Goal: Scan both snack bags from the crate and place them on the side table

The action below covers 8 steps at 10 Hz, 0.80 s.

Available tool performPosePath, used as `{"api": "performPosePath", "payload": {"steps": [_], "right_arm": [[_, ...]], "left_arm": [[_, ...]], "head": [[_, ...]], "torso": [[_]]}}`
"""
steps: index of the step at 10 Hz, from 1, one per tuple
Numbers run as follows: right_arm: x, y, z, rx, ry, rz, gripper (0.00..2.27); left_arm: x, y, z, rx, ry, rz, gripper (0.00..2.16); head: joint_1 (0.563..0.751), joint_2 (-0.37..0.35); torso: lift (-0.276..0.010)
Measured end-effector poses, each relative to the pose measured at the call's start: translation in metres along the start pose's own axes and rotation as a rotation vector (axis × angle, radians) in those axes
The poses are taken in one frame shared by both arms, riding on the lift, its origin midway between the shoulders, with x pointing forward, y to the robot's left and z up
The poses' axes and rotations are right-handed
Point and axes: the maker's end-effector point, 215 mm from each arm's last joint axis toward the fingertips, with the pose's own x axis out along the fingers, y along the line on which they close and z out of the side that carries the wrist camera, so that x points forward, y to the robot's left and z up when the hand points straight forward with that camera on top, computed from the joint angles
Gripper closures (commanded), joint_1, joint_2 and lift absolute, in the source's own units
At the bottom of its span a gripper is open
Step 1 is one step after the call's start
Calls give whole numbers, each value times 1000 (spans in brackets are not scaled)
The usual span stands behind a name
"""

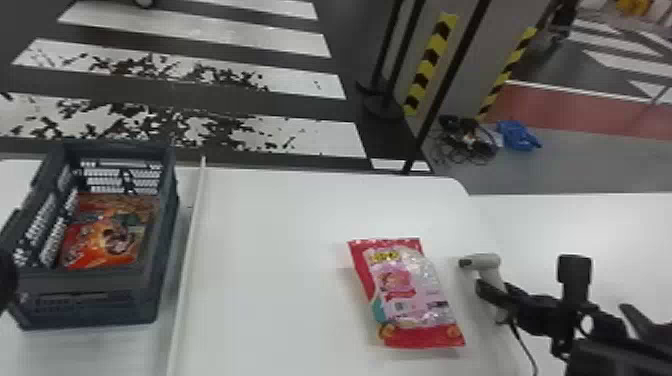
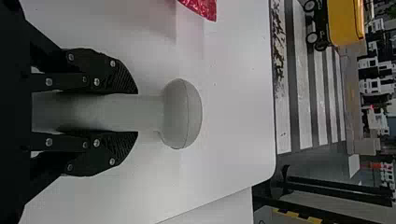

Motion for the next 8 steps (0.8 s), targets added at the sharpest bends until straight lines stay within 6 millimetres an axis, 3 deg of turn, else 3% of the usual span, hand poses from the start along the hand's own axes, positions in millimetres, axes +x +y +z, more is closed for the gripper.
{"api": "performPosePath", "payload": {"steps": [3, 5, 8], "right_arm": [[-17, 9, 22, 23, -39, -29, 2240], [-37, 37, 29, 52, -44, -31, 2240], [-75, 60, 38, 65, 0, -37, 2240]], "left_arm": [[0, 0, 1, 2, -1, -1, 76], [1, 0, 4, 4, -6, -3, 76], [1, 0, 3, 5, -3, -4, 76]], "head": [[695, -278], [695, -258], [695, -234]], "torso": [[-98], [-98], [-98]]}}
